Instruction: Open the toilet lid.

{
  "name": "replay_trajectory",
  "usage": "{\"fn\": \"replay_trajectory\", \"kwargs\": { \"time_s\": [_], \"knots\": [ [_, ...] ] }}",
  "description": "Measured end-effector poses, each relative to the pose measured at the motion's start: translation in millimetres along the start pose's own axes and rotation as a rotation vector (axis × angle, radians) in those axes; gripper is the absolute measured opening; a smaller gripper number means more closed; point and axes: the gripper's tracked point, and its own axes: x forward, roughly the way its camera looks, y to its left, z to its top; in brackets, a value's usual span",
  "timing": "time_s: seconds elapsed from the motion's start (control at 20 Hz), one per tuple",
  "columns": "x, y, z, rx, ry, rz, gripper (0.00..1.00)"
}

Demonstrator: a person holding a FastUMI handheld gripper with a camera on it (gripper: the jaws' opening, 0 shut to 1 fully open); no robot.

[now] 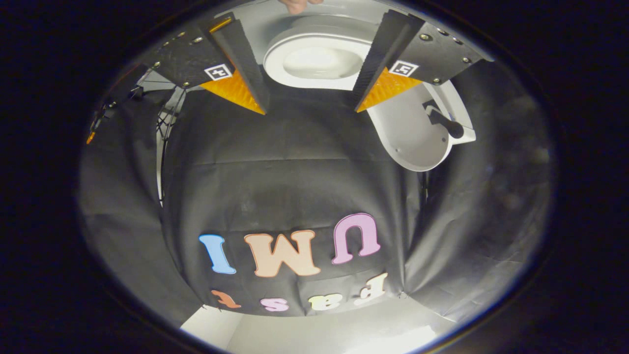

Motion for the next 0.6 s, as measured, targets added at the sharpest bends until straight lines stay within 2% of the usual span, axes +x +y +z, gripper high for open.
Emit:
{"fn": "replay_trajectory", "kwargs": {
  "time_s": [0.4,0.6],
  "knots": [
    [5,-11,-8,0.039,0.025,-0.015,1.00],
    [5,-9,-6,0.013,0.019,-0.026,1.00]
  ]
}}
